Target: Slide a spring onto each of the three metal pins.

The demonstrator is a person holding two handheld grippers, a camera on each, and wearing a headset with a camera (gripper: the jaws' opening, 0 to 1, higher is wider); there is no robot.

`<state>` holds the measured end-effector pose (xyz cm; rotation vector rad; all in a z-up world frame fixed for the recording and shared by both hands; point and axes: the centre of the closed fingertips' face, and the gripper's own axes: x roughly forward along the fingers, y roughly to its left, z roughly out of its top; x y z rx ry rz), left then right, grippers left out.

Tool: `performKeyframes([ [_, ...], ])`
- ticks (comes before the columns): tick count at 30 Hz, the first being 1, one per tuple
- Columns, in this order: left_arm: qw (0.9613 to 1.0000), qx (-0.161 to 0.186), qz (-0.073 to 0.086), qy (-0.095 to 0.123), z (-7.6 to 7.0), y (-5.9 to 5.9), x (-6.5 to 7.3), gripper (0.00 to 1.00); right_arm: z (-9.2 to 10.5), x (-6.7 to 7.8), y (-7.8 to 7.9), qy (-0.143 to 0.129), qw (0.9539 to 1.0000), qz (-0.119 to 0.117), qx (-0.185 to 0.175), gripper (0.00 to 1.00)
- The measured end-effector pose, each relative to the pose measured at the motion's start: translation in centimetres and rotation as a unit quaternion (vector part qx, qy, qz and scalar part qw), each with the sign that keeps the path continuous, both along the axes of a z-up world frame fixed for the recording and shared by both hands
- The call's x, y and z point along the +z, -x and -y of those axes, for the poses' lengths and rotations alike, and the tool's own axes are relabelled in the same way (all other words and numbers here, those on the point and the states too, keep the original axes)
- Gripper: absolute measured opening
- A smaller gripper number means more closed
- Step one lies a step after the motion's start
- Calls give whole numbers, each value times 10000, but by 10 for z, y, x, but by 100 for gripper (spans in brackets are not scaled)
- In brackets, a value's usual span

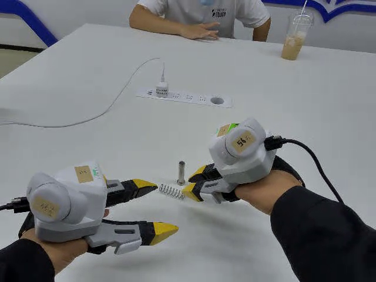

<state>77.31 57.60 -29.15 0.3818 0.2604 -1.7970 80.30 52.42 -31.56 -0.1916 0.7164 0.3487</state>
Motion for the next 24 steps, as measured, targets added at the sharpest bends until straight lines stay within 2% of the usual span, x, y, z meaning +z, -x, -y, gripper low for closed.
performKeyframes([
  [12,10000,5,7,-30,-1,-1,0,52,-3,-19,-3,-124,9997,-217,-52,16],
  [24,10000,31,-7,-38,-2,-3,0,51,-4,-31,-5,-196,9992,-345,-110,12],
])
